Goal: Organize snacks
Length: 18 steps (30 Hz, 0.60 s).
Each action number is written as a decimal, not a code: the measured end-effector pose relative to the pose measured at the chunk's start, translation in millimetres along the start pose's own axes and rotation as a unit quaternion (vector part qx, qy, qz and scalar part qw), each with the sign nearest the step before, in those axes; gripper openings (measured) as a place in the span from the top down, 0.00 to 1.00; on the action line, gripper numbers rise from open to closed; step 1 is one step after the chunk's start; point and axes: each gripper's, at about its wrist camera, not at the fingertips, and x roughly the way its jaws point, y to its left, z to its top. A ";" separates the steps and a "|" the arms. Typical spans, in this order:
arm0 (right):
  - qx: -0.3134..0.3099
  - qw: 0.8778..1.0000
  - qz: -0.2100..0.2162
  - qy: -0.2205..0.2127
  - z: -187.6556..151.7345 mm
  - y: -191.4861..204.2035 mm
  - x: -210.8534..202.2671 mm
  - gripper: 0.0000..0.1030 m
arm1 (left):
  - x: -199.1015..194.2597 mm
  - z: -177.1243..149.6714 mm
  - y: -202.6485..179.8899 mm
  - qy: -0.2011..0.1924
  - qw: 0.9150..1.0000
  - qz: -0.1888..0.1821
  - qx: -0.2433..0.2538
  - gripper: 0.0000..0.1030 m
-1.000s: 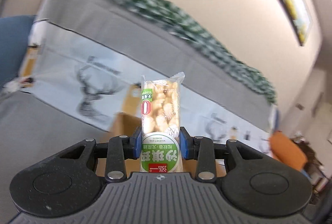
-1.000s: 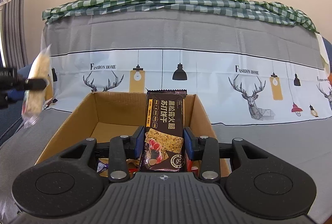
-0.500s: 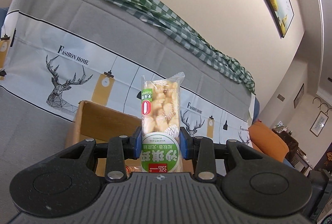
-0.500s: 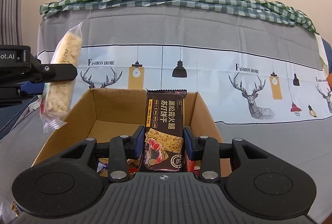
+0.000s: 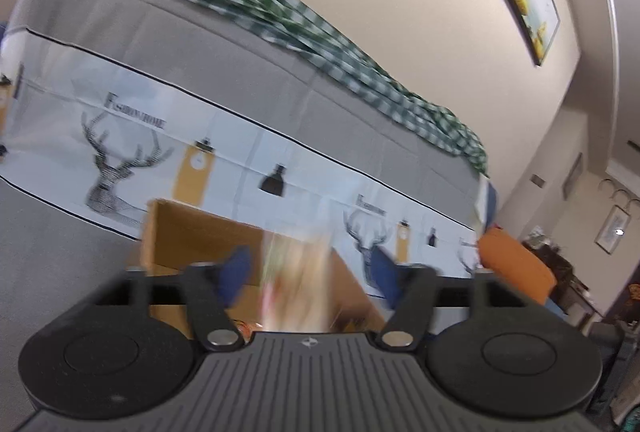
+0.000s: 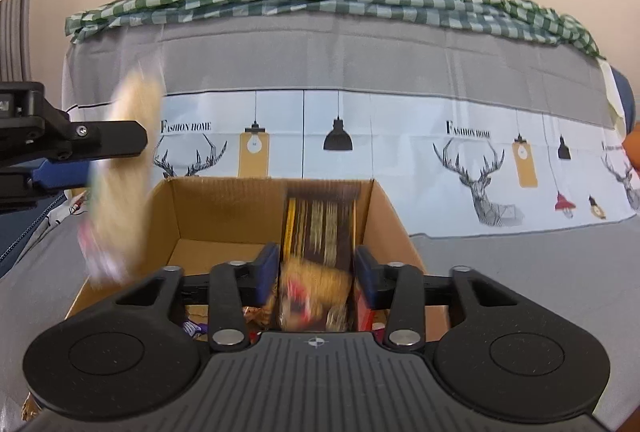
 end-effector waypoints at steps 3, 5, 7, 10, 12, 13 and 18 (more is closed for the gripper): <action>0.006 1.000 -0.006 -0.004 1.6 1.0 -1.0 0.20 | -5.0 -0.1 6.4 -0.002 1.000 0.019 0.003 0.21; 0.012 1.000 0.000 -0.006 2.0 1.8 -3.1 0.19 | -12.0 -3.5 8.4 -0.002 0.999 0.033 0.007 0.19; 0.013 1.000 0.004 -0.006 1.8 3.3 -5.4 0.12 | -22.9 -7.4 5.6 0.001 0.999 0.046 0.025 0.17; 0.012 1.000 0.007 -0.020 1.1 5.2 -15.5 0.04 | -46.6 -11.5 -5.7 0.001 0.996 0.070 0.063 0.14; 0.012 0.999 0.009 -0.032 0.7 4.0 -26.3 0.01 | -67.2 -14.1 -12.4 -0.009 0.993 0.097 0.069 0.03; 0.014 0.999 0.010 -0.033 0.9 2.0 -31.8 0.01 | -77.7 -15.7 -15.3 -0.010 0.992 0.106 0.068 0.02; 0.037 0.999 0.008 -0.024 -6.8 -13.7 -63.8 0.01 | -109.6 -35.0 -33.1 0.022 0.989 0.129 0.071 0.01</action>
